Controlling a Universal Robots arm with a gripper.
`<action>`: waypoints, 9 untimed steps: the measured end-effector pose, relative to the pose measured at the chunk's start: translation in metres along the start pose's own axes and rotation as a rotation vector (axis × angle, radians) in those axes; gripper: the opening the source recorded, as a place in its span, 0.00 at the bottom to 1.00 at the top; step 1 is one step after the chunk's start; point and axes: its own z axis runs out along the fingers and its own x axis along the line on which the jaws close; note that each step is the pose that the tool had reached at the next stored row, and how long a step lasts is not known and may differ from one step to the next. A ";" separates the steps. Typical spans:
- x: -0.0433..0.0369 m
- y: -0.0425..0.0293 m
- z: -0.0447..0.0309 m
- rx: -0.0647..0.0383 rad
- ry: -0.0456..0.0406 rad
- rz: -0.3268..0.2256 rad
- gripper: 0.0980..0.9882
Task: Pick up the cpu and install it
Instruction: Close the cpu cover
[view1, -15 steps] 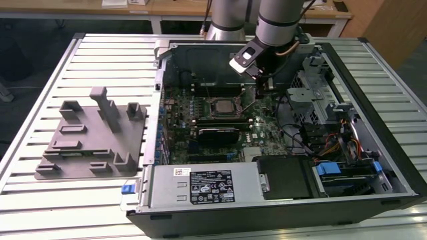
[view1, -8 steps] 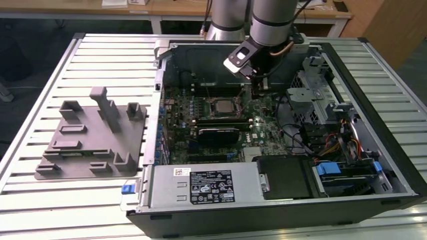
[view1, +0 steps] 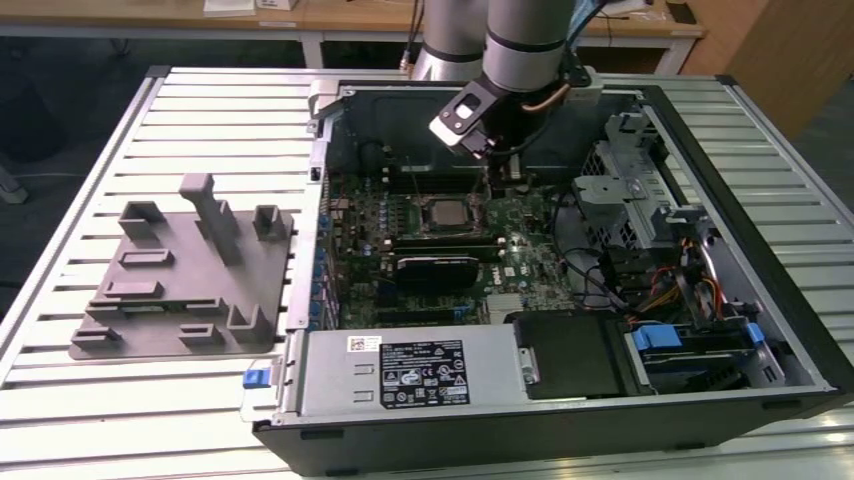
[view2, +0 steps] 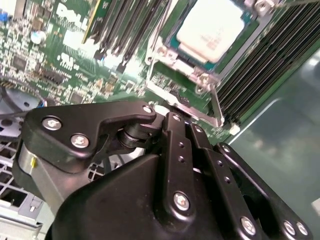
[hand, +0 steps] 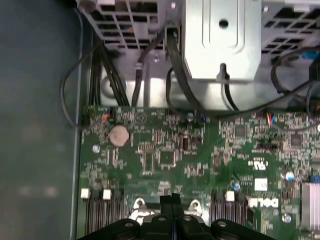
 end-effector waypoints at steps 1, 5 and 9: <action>0.0000 -0.0023 -0.0001 0.000 0.0000 0.000 0.01; 0.0002 -0.0116 -0.0004 0.000 0.0000 0.000 0.01; 0.0003 -0.0212 -0.0008 0.000 0.0000 0.001 0.01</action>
